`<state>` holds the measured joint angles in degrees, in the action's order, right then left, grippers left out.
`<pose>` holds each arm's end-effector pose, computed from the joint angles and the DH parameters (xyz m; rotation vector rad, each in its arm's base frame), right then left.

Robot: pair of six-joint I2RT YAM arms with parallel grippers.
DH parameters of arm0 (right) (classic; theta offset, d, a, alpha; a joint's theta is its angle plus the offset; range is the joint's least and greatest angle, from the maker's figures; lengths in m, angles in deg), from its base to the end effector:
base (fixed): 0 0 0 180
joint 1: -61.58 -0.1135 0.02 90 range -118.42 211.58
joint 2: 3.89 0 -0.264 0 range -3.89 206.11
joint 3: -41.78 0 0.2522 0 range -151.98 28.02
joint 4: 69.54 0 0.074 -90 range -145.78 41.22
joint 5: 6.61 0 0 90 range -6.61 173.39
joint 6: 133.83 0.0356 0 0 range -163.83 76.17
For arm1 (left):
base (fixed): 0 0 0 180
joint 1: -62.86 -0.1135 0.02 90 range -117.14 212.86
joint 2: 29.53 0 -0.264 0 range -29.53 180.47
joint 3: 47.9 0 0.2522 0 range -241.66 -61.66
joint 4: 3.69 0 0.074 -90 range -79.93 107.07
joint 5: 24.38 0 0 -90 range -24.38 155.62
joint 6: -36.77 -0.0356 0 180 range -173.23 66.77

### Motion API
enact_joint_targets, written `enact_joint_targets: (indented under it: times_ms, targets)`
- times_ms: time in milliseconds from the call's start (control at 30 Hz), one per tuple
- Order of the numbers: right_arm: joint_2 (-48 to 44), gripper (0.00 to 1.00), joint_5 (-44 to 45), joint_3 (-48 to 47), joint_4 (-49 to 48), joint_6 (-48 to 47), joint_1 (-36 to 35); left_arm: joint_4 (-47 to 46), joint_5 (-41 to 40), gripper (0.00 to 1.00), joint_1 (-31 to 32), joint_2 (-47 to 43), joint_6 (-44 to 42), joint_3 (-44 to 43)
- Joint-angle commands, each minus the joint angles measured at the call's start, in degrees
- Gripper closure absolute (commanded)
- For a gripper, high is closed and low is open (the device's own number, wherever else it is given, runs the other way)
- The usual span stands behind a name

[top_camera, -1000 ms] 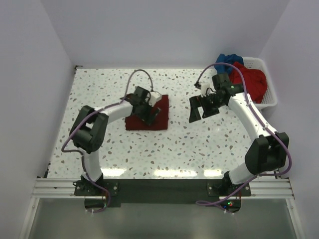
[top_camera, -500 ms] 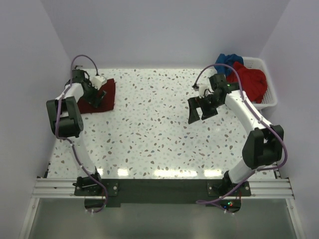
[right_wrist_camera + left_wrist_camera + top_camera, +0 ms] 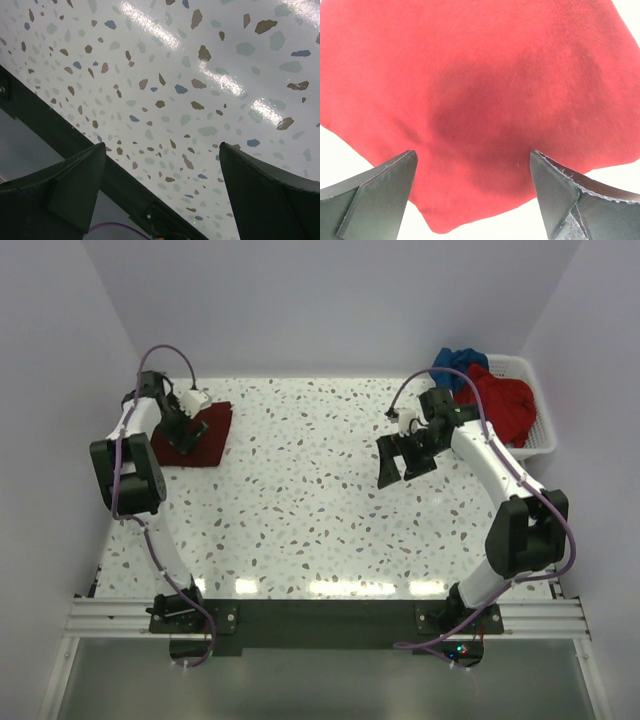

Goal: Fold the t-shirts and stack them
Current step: Neatly place the folded tshirt to the corner

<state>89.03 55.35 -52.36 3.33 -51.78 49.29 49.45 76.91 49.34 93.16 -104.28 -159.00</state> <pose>0.3079 0.0842 0.2825 -0.5942 2.6961 0.7052 0.4451 0.0999 0.1865 0.9129 2.5036 0.0964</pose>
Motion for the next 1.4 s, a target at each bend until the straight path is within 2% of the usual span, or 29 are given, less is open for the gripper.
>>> enact_joint_targets:
  times_ms: [0, 167, 300, 500, 600, 933, 1167, 1367]
  targets:
    - [-3.3, 0.01, -1.1, -1.2, 0.1, -0.4, 0.2, 7.4, 4.3, 0.00, -1.1, -7.4, 4.4, -3.6]
    - [-4.3, 0.01, -1.4, -0.7, -0.3, -0.2, 0.2, 6.7, 4.8, 0.00, -1.1, -13.8, 11.2, 4.3]
    - [-4.9, 0.01, -1.6, -0.5, -0.6, -0.1, 0.3, 3.9, 5.8, 0.00, -1.1, -19.2, 15.7, 16.6]
    - [-5.3, 0.01, -2.6, -0.5, -1.1, 0.6, 0.2, -2.7, 5.2, 0.00, -1.1, -22.7, 22.3, 26.9]
    - [-5.3, 0.01, -2.7, -0.2, -1.3, 0.7, 0.2, -5.9, 3.6, 0.00, -1.0, -21.1, 23.8, 29.0]
    - [-3.6, 0.01, -2.4, -0.8, -0.9, 0.6, 0.3, -14.7, -0.5, 0.00, -0.8, -10.6, 28.5, 26.8]
    - [-1.3, 0.01, -2.3, -1.8, -0.7, 0.3, 0.3, -15.9, -0.7, 0.00, 0.1, -4.7, 30.4, 19.8]
    - [0.2, 0.01, -2.4, -2.8, -0.3, 0.1, 0.3, -16.1, 1.0, 0.00, 0.9, -1.0, 35.6, 15.4]
